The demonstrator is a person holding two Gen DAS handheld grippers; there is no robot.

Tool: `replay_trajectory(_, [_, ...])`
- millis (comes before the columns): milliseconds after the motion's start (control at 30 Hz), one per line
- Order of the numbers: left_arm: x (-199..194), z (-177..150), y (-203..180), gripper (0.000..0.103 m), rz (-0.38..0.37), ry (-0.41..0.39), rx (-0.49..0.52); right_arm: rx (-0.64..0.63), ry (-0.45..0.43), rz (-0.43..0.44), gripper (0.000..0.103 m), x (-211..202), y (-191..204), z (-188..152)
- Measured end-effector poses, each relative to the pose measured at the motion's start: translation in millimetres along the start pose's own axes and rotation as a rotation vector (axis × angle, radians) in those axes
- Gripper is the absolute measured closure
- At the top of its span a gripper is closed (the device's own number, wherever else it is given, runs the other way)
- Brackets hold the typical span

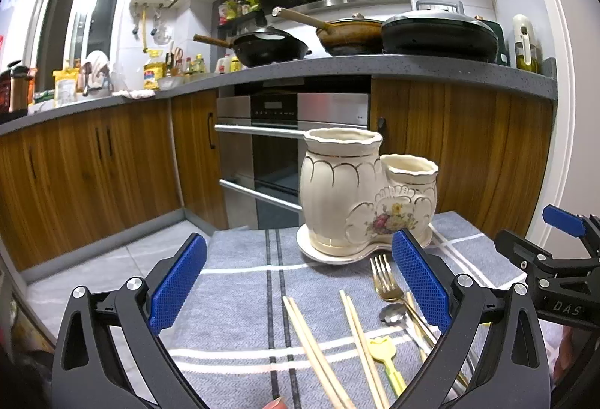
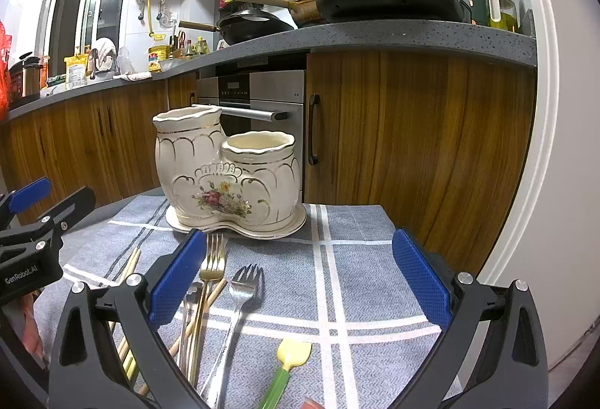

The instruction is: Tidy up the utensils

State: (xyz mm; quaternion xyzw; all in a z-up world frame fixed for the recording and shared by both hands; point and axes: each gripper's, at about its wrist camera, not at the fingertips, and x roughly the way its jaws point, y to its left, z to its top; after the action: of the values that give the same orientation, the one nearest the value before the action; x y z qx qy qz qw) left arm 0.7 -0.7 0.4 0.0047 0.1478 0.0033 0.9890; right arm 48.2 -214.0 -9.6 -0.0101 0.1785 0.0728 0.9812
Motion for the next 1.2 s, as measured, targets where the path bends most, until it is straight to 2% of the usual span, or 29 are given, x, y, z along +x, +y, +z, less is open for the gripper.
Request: replay_trajectory(1200, [-0.7,-0.3,-0.5,0.005,0.000,-0.003,0.002,-0.006,0.002,-0.002,0.005,-0.1,2.0,-0.8])
